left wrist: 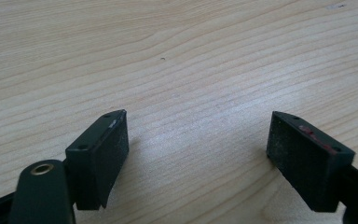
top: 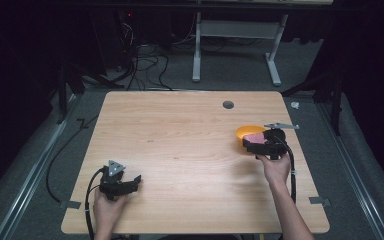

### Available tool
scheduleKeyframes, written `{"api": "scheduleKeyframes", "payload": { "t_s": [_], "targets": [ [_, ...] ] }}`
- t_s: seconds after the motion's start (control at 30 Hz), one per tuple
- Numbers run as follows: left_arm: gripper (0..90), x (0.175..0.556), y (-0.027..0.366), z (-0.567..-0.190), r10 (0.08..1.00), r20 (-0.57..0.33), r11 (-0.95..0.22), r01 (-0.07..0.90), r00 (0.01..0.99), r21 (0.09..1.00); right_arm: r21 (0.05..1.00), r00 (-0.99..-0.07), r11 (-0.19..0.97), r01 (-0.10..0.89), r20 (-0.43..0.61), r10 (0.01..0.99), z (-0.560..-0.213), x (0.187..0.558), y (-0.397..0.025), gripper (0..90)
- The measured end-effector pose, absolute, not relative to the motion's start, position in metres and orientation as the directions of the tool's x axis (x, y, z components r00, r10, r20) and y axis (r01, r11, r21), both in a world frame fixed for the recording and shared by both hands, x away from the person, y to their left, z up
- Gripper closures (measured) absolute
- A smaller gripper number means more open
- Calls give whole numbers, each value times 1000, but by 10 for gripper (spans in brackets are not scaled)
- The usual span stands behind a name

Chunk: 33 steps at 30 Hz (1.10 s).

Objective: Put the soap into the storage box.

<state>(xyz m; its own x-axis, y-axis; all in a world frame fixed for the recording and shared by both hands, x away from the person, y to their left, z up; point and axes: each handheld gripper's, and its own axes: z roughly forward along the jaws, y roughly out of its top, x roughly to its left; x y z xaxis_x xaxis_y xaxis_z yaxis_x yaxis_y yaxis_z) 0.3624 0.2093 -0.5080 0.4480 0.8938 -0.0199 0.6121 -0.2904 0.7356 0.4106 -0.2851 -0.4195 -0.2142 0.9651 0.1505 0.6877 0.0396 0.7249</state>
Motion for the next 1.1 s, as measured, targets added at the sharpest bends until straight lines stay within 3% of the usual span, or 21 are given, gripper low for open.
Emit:
{"api": "scheduleKeyframes", "payload": {
  "t_s": [1.1],
  "targets": [
    [211,362,209,-508,894,-20,-291,612,448,735,665,-66,-29,747,118,991,-423,459,-284,135]
  ]
}}
